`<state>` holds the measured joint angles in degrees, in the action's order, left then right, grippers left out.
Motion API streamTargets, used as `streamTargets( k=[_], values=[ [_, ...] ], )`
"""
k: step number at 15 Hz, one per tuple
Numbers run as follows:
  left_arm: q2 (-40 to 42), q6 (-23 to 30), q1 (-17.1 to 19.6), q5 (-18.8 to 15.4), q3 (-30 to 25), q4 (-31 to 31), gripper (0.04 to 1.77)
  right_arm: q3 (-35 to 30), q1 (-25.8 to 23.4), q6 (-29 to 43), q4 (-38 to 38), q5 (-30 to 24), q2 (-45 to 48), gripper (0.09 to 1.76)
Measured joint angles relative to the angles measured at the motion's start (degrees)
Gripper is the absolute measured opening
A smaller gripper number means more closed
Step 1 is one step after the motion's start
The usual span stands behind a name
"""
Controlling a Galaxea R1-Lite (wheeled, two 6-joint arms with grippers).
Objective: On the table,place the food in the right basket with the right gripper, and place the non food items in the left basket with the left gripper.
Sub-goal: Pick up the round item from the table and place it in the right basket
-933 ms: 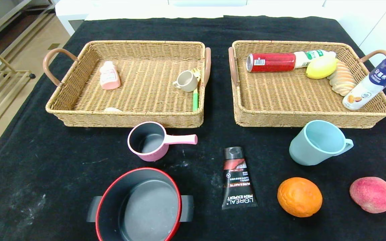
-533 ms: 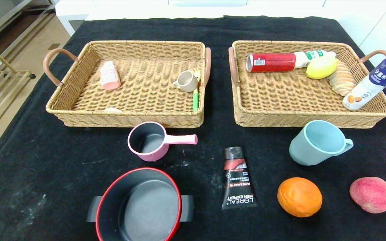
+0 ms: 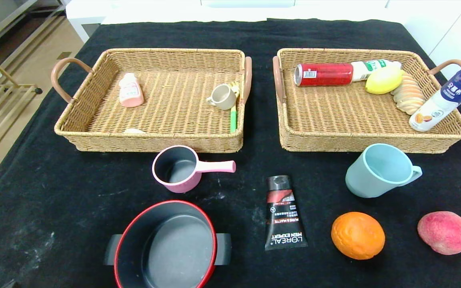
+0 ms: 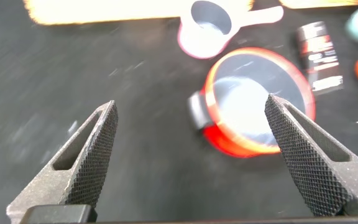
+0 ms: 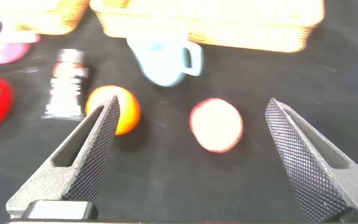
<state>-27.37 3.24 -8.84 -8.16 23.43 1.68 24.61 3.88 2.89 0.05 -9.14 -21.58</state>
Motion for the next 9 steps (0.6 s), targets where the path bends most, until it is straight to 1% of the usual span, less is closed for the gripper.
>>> streamTargets(
  k=[2,4,6,9],
  values=[
    [-6.1,-0.44,-3.45,-0.88,4.43,-0.04,1.72,3.67,0.37,-0.22,0.0,-3.58,-5.12,1.71],
    [-11.91,-0.66,-8.5,-1.02,8.42,-0.06,1.72,6.75,1.08,-0.69,-0.05,-6.21,-9.97,1.71],
    [-17.86,-1.51,-13.2,-0.82,11.76,0.11,1.72,9.09,3.97,-0.8,-0.38,-7.01,-13.81,1.71],
    [-25.77,-2.39,-18.44,-0.9,15.81,2.58,1.72,11.58,9.84,-0.59,-1.73,-6.78,-19.58,1.71]
  ],
)
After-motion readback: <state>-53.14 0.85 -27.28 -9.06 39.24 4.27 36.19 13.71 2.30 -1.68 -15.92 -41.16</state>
